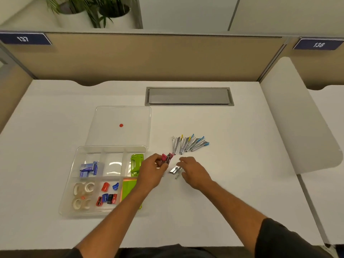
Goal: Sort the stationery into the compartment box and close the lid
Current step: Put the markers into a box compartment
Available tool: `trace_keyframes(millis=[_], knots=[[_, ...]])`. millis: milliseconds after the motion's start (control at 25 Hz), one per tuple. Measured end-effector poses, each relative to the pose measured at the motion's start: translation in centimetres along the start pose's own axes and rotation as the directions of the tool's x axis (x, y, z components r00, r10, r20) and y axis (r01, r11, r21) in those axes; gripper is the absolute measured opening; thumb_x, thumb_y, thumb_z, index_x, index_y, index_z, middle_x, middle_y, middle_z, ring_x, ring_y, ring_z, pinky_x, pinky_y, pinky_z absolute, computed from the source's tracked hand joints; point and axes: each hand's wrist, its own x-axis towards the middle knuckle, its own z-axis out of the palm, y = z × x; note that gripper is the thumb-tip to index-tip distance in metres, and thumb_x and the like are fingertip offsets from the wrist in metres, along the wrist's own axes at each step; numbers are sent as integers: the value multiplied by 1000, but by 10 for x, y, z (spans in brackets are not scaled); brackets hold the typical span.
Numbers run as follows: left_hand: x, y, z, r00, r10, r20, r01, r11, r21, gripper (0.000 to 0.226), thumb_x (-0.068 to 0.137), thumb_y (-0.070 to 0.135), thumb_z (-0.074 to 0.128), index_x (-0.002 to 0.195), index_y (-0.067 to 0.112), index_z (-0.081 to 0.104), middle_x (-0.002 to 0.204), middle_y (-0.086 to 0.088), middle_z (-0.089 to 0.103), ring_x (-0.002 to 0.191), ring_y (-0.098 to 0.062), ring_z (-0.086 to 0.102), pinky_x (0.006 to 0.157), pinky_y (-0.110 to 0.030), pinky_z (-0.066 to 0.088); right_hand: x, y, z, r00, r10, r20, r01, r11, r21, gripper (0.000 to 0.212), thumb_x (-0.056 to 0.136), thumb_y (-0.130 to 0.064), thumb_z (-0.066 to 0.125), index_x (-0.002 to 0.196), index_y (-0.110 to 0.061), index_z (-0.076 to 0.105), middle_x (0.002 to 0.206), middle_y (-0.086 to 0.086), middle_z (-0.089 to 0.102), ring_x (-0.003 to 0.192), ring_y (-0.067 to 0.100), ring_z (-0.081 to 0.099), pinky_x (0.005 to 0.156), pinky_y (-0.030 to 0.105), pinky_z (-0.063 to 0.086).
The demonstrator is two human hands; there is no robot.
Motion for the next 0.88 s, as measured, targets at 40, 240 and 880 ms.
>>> trace_keyframes(millis=[40,240,880], knots=[[-6,0,-6,1000,-21,-4,21,999,-45,17,78,17,75,85,30,67,72,13,65,60,-9,64,55,-19,50,7,-2,3,999,-46,26,47,997,-59,40,92,-8,52,132,-17,55,147,2,44,136,27,34,101,39,41],[-22,-4,-34,995,-96,2,95,990,-105,25,74,15,79,87,30,64,78,6,63,58,-15,66,52,-20,50,14,1,23,983,-116,139,145,964,-221,37,91,-2,49,123,-18,57,143,2,43,136,26,33,95,37,41],[-7,-47,-124,997,-47,58,60,966,-253,29,74,7,81,77,28,61,87,-1,69,72,-14,72,61,-22,55,30,-84,15,898,354,-261,-124,774,621,12,89,-29,66,82,-25,57,87,-15,65,78,9,64,67,31,50]])
